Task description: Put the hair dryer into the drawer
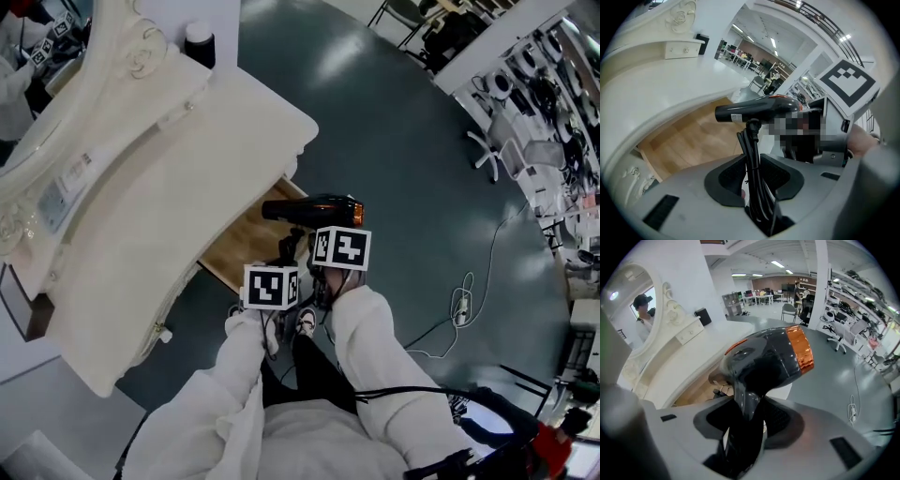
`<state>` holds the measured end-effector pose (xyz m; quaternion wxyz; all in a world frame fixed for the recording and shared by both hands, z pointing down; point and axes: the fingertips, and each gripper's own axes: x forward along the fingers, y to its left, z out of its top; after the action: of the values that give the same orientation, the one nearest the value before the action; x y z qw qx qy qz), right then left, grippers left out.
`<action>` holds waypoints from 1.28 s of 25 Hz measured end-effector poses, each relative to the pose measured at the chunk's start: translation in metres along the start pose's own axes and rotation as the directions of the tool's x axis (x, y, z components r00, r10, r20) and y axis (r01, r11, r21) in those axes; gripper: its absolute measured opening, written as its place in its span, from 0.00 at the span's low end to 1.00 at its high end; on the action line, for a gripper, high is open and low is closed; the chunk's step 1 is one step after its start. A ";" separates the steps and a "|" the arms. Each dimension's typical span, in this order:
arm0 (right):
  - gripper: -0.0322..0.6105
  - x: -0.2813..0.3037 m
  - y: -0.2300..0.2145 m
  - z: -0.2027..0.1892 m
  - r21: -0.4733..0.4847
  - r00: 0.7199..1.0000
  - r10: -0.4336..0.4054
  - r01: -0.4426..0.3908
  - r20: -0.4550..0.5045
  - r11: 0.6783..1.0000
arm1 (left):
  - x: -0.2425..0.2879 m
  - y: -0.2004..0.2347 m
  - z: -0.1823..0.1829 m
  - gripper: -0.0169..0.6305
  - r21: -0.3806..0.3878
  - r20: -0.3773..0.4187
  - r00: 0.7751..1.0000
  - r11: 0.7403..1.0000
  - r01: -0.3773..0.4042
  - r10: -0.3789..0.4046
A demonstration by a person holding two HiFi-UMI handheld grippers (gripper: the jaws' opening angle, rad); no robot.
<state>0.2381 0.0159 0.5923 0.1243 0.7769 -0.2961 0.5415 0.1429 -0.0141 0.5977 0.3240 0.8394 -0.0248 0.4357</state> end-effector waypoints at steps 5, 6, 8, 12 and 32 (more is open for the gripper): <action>0.41 0.018 0.017 -0.001 0.040 1.000 -0.007 0.008 -0.028 0.999 | -0.003 0.025 0.005 0.17 -0.012 -0.018 1.000 1.000 -0.004 0.003; 0.41 0.021 0.022 -0.002 0.052 0.999 -0.002 0.004 -0.034 0.999 | -0.004 0.031 0.005 0.17 -0.015 -0.024 1.000 1.000 -0.009 0.009; 0.41 0.027 0.032 -0.003 0.069 0.999 0.011 -0.008 -0.043 0.998 | -0.007 0.045 0.006 0.17 -0.022 -0.032 0.999 1.000 -0.022 0.021; 0.41 0.041 0.056 -0.007 0.088 0.997 0.041 -0.035 -0.063 0.995 | -0.014 0.074 0.006 0.17 -0.030 -0.032 0.998 0.998 -0.062 0.061; 0.41 0.106 0.089 0.005 0.220 0.982 0.182 -0.167 -0.051 0.961 | 0.002 0.131 0.022 0.17 -0.126 0.066 0.971 0.967 -0.222 0.231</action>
<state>0.2146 -0.0918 0.6757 0.0017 0.7371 -0.2987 0.6062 0.1175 -0.1296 0.6592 0.3199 0.8272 -0.1592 0.4337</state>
